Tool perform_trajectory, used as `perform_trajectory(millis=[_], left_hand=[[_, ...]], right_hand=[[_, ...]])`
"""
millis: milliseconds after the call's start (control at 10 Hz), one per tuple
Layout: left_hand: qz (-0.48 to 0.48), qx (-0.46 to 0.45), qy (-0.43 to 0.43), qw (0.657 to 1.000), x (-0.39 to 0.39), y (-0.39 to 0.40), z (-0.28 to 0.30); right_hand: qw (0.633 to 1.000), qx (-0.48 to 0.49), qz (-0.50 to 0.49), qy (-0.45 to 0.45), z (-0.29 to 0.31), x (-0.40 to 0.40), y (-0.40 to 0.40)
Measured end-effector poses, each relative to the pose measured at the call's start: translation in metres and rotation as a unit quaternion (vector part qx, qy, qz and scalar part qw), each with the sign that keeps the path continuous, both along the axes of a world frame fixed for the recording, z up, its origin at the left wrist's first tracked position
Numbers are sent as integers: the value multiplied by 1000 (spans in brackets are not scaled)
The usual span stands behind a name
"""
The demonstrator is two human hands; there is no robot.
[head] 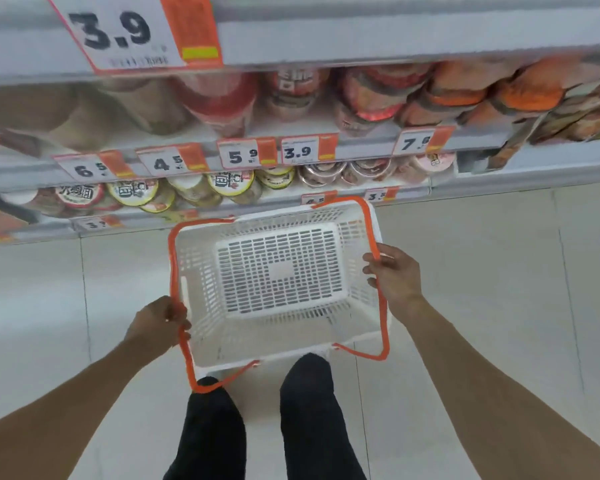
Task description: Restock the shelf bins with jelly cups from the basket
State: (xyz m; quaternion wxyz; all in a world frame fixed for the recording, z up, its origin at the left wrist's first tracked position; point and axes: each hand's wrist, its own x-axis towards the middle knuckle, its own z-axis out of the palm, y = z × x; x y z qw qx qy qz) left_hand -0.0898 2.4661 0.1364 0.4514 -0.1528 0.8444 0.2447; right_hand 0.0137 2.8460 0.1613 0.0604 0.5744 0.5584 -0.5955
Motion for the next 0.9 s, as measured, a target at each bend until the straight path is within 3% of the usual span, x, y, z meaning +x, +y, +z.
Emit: perform_trajectory(millis=[100,200,300,400,600,700,800,900], left_hand=[[-29,-57,58,996,-4,-14,-31],[-24,-94,71,993,-5,-21,-51],[23,-106,-2,994,3,-23,-70],[83,-84,-45,992,12,-16,-83],[33,-82,23,996,16,-14,-89],[45,-45,23,998,9,-16,-85],[30,-78,24,996,0,-13,-75],[3,-91,94,991,-11,-8,-55]], right_hand=[[999,48,-11,14,-34,-1,15],[983,163,63,-63,-67,6,31],[957,164,118,-208,-86,22,33],[944,119,164,-260,-98,36,20],[981,56,35,-181,-115,47,12],[987,26,32,-156,-110,47,10],[984,45,-4,-171,-98,44,3],[976,107,1,-190,-84,39,-3]])
